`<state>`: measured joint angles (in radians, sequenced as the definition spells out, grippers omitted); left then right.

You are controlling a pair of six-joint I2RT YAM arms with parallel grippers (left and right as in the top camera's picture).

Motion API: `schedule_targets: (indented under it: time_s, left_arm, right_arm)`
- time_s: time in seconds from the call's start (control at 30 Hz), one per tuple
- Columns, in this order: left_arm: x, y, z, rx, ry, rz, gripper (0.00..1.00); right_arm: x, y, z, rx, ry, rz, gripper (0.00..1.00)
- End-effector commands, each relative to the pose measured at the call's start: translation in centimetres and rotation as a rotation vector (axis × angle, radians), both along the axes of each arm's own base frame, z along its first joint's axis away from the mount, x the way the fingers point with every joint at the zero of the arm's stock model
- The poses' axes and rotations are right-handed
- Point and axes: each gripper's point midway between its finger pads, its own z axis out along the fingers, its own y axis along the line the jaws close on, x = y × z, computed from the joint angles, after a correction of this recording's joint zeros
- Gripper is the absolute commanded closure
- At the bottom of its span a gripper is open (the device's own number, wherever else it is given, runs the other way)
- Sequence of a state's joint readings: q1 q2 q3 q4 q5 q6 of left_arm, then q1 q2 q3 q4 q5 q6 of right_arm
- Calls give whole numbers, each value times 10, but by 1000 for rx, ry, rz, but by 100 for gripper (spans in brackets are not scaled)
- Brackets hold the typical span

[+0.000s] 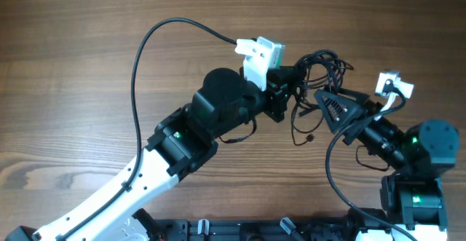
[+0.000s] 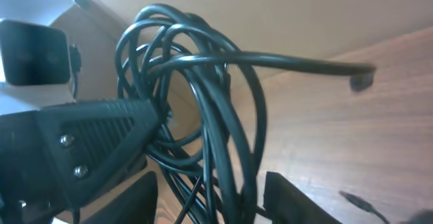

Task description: Untangle cables

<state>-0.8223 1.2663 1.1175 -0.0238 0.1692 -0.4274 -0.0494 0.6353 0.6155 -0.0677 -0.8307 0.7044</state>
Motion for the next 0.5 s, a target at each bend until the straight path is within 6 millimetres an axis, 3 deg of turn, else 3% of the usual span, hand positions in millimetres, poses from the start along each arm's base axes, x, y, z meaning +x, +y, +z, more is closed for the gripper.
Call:
schedule_targets:
  time_s: [0.0, 0.23, 0.3, 0.47]
  left_arm:
    - [11, 8, 0, 24, -34, 60, 96]
    - [25, 25, -19, 136, -39, 174, 96]
    - [28, 30, -23, 154, -35, 208, 96]
    - [28, 30, -23, 151, -31, 205, 96]
  right_arm:
    - [-4, 2, 0, -56, -41, 25, 40]
    - [-11, 9, -2, -130, -115, 90, 41]
    - [-11, 9, 3, -151, -164, 90, 46]
    - [-1, 1, 15, -168, -227, 16, 48]
